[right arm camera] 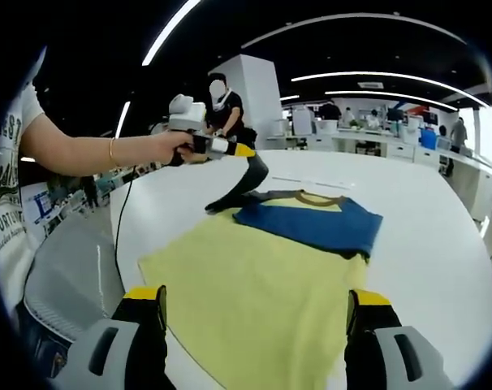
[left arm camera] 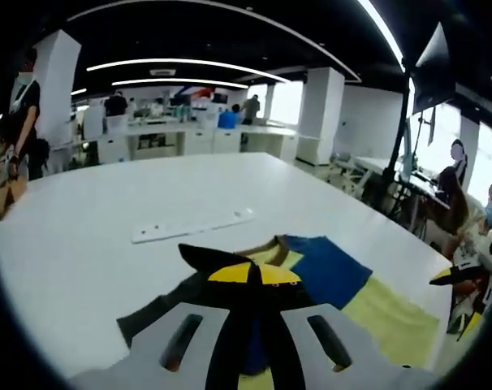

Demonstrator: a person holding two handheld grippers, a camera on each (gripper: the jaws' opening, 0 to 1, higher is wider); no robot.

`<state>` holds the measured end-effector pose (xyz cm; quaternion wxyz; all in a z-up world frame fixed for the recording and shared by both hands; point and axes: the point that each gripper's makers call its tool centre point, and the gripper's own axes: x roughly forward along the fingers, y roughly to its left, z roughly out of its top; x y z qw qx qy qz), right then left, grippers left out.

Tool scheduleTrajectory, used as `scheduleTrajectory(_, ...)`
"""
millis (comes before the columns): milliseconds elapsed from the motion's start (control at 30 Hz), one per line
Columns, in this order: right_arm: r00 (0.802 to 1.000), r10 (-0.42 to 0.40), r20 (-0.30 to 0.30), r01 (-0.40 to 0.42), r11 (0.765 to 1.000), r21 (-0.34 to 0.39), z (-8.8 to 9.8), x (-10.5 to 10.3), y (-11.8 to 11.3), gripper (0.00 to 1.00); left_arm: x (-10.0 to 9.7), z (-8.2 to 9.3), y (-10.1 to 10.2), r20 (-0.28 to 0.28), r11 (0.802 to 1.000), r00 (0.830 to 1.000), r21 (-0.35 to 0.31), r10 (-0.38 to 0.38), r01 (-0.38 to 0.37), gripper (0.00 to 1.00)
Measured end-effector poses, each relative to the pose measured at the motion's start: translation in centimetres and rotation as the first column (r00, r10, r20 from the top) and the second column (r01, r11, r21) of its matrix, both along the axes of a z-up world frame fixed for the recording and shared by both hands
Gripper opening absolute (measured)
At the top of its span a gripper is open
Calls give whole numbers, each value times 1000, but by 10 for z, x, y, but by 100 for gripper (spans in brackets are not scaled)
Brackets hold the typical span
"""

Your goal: Fold the garment on the visible template until the final outline fits inside the template.

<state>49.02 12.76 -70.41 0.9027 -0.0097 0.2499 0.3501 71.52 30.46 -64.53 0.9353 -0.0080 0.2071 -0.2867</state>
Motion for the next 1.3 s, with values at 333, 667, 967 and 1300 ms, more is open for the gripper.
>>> scheduleTrajectory(333,1000,13,-8,-13,1000,-3,-3,0,4,91,3,3,-24,2,999,1000,-20,-30,30,0)
scheduleTrajectory(667,1000,4,-13,-4,1000,-11,-5,-3,1,91,4,0,-46,0,997,997,-10,-75,75,0)
scheduleTrajectory(967,1000,-2,-21,1,1000,-16,-7,-5,-1,92,2,5,-68,14,994,994,-14,-110,111,0)
scheduleTrajectory(1300,1000,-1,-26,0,1000,-16,-8,-5,0,94,1,3,-85,20,990,990,-11,-139,140,0)
